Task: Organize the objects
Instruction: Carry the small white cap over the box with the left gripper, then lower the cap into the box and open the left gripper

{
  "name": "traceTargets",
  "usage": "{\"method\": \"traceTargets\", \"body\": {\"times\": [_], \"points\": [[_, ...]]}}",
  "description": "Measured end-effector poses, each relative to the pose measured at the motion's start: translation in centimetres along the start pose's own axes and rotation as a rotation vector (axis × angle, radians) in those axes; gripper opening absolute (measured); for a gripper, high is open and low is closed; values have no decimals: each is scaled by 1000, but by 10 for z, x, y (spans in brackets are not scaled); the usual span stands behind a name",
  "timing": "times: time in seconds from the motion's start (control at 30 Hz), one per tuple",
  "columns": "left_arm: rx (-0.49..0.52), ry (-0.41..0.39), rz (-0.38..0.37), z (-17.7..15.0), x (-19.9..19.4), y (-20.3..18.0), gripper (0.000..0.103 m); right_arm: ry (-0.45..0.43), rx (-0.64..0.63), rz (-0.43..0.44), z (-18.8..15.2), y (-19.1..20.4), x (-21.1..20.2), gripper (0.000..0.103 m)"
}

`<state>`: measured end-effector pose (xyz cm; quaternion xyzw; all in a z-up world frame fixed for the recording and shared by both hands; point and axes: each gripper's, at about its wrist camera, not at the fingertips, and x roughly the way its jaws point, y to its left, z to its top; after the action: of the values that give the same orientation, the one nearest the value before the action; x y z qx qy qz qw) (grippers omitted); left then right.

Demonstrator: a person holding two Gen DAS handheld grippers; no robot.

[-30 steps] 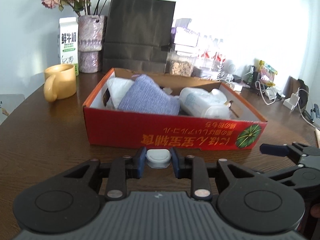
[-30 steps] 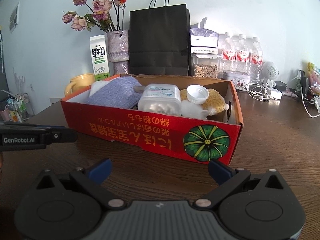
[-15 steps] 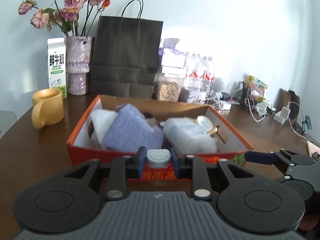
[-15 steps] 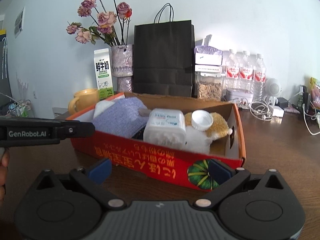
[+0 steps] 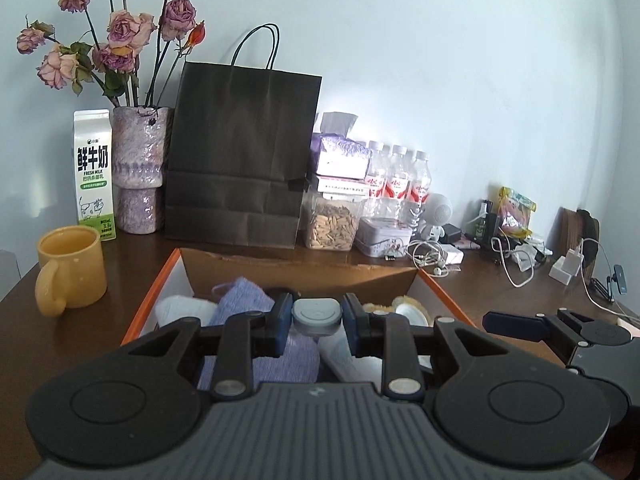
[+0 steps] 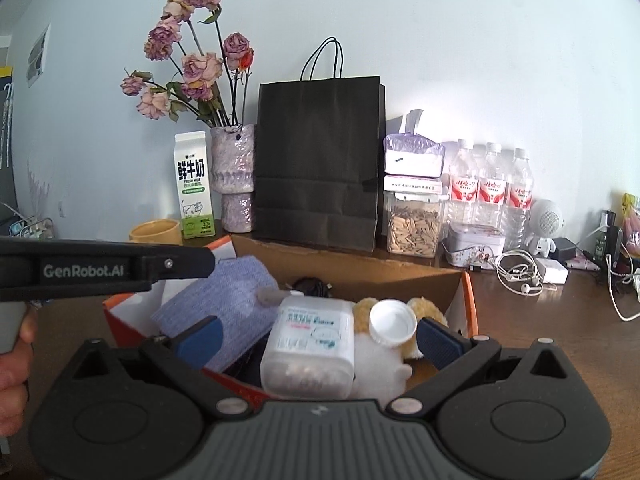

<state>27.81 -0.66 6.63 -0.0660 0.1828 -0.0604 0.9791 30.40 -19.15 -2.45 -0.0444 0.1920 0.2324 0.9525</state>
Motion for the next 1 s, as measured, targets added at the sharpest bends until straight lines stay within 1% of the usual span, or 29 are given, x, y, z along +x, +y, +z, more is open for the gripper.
{"method": "traceTargets", "body": {"times": [0.33,0.43,0.57,0.8,0.83,0.87,0.9,0.93,1.0], "points": [[-19,-18,21,18,37,8,28,-24,-7,-26,27,-13,33,103],[-26,-12,30,18,47,12,28,-27,14,-24,27,-17,41,103],[-33,16,42,14,59,18,28,-21,40,-23,23,-23,50,103],[-29,50,49,9,70,23,28,5,48,-20,15,-28,60,103],[-31,52,53,9,71,24,38,7,50,-21,15,-29,60,103],[-33,57,55,9,71,25,51,9,51,-21,14,-29,60,103],[-34,57,61,9,71,26,81,10,52,-22,14,-30,60,103],[-34,48,75,9,70,26,103,11,53,-22,13,-30,60,103],[-22,16,116,10,66,25,103,13,52,-22,12,-31,60,103]]}}
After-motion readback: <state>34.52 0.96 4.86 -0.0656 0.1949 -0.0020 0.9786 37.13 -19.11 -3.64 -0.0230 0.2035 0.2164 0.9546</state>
